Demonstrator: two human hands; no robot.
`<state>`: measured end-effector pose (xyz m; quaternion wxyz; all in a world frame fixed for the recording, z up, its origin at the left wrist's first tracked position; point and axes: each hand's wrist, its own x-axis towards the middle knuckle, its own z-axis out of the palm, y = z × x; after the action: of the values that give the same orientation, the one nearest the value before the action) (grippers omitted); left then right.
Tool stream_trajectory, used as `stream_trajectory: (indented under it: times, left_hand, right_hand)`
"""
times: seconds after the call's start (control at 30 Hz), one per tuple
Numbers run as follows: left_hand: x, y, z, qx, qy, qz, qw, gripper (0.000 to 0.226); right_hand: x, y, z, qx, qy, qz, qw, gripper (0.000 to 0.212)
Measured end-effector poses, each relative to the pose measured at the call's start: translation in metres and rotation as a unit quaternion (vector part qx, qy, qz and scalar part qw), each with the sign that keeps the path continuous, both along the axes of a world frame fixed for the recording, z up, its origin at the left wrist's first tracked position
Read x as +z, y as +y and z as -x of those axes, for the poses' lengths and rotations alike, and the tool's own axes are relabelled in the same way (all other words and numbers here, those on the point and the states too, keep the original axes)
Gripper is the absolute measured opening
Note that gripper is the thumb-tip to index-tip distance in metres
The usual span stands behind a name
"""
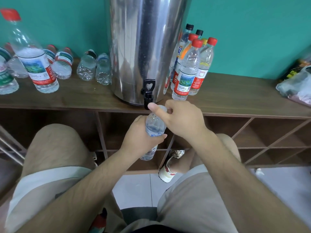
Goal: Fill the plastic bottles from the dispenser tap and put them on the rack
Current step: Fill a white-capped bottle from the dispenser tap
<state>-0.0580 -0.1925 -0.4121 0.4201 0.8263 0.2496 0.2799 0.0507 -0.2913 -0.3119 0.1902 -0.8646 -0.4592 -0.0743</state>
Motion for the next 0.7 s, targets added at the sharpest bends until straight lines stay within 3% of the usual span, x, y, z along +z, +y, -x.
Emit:
stream_trajectory:
  times: [0.1, 0.2, 0.33, 0.43, 0.6, 0.7]
  left_hand:
    - [0.017, -0.005, -0.010, -0.027, -0.019, 0.030, 0.999, 0.051]
    - [0.038, -0.015, -0.028, -0.050, -0.029, 0.068, 0.996, 0.039]
    - [0.075, -0.037, -0.062, -0.099, -0.039, 0.017, 0.994, 0.018]
    - [0.098, -0.046, -0.087, -0.109, -0.062, 0.016, 0.992, 0.023]
    - [0.121, -0.045, -0.127, -0.110, -0.071, 0.033, 0.991, 0.036]
    - [0.127, -0.042, -0.150, -0.094, -0.055, 0.032, 0.993, 0.050]
  right_hand:
    - [-0.023, -0.028, -0.010, -0.001, 0.105, -0.216, 0.971, 0.070]
    - [-0.060, -0.051, -0.021, 0.008, 0.182, -0.333, 0.925, 0.045]
    - [-0.075, -0.061, -0.042, 0.080, 0.222, -0.409, 0.881, 0.041]
    - [-0.073, -0.063, -0.057, 0.105, 0.212, -0.456, 0.858, 0.045]
    - [-0.073, -0.051, -0.077, 0.065, 0.218, -0.419, 0.879, 0.072]
    - [-0.068, -0.036, -0.096, 0.038, 0.201, -0.426, 0.881, 0.072]
